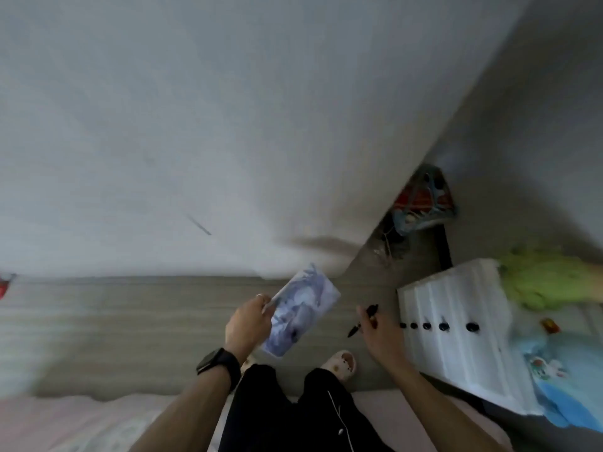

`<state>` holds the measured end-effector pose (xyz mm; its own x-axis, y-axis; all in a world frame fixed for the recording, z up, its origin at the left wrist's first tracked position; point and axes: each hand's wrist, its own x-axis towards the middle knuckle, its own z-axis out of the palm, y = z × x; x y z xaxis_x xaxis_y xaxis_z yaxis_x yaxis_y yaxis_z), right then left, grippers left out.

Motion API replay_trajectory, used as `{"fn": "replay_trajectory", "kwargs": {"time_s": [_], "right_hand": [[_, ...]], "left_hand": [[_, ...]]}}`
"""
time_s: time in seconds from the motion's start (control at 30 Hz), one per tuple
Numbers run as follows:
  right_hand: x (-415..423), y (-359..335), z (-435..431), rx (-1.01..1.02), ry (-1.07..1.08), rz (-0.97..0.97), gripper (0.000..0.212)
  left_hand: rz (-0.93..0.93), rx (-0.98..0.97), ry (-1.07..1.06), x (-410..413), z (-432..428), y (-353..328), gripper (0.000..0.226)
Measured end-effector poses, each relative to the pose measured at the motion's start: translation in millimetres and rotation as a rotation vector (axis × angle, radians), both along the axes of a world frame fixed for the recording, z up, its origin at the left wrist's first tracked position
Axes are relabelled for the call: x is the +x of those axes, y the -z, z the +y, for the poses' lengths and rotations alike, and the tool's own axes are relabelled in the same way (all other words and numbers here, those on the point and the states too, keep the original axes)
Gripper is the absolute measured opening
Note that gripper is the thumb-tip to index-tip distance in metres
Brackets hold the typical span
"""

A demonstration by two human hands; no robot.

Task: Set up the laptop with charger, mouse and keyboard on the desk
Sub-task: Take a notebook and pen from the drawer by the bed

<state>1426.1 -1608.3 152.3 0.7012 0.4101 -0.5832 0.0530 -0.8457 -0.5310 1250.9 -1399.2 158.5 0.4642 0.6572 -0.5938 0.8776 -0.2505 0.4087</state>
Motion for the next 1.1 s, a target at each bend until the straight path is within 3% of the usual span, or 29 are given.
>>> {"fn": "replay_trajectory", "kwargs": {"time_s": [0.07,0.17,0.3,0.53,0.8,0.97,1.1], "right_hand": [[-20.5,-2.5,43.6,0.002,-0.121,0.053,0.045],[-67.2,-4.5,122.7,0.044,-0.331,0.067,0.034],[-152.5,-16.6,228.4,0.088,-0.592,-0.02,0.025],[-317.4,-62.4,381.6,0.276,-0.875,0.007,0.021],[-503.3,-98.6,557.9,0.425,-1.111,-0.039,0.024],[-589.7,-101.2,651.0,0.48,-1.143,0.052,0.023],[-683.7,-103.0,745.9,0.482,-1.216,0.135,0.024]], "left_hand": [[-0.006,0.05,-0.154,-40.1,24.8,-5.1,0.027],[-0.02,0.116,-0.36,-111.7,61.6,-10.9,0.03],[-0.08,0.037,-0.677,-225.1,105.5,-17.6,0.025],[-0.176,0.027,-1.106,-412.2,166.9,-43.4,0.027],[-0.655,0.117,-1.777,-578.7,249.5,-55.7,0.035],[-0.871,0.255,-2.0,-650.8,307.8,-79.5,0.02],[-0.933,0.329,-2.131,-728.3,369.4,-98.1,0.017]]}}
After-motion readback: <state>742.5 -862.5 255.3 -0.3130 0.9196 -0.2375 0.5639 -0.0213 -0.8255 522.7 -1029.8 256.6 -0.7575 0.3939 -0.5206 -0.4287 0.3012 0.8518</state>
